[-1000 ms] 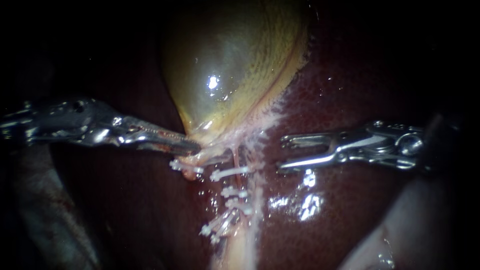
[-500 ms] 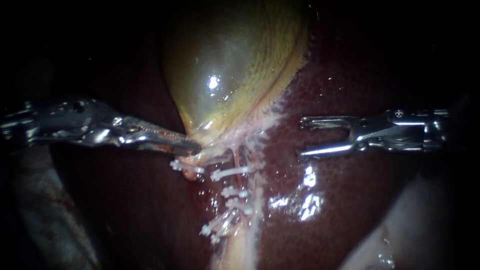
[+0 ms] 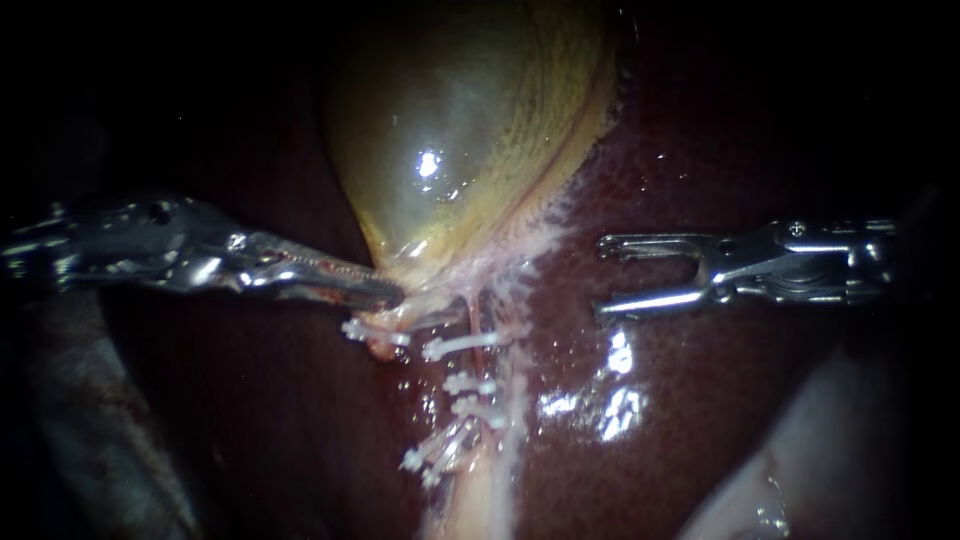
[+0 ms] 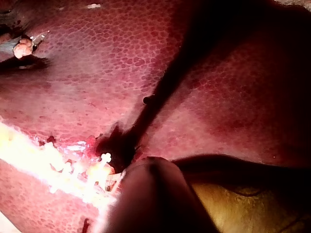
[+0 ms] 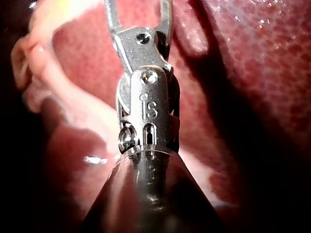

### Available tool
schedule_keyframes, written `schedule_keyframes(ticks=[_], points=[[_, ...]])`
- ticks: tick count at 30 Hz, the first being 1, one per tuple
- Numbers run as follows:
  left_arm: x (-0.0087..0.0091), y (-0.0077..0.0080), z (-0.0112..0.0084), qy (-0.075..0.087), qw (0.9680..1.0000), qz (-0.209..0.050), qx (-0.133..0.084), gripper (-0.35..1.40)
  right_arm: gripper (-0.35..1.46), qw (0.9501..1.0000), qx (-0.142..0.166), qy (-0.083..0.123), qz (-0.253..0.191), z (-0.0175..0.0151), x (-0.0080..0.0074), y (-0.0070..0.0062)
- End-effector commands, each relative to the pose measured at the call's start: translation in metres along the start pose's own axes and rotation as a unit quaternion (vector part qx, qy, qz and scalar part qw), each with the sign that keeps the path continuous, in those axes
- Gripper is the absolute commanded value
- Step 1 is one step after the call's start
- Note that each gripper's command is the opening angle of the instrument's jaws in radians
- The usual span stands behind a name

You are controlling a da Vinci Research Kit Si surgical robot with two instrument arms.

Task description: Going back third clip right tube

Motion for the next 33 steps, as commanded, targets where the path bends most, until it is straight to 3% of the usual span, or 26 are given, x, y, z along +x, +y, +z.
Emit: schedule_keyframes(ticks=[1,24,33], points=[[0.0000,0.0000,0.0003,0.002,1.0000,0.000,0.002,-0.35,0.51,1.0000,0.000,0.000,0.000,0.0000,0.0000,0.0000],[0.0008,0.0009,0.0064,0.017,0.9995,-0.025,0.007,-0.35,0.51,1.0000,0.000,0.000,-0.004,0.0001,-0.0003,-0.0001],[0.0012,0.0010,0.0070,0.025,0.9992,-0.030,0.008,-0.35,0.51,1.0000,0.000,0.000,-0.004,0.0002,-0.0003,-0.0002]])
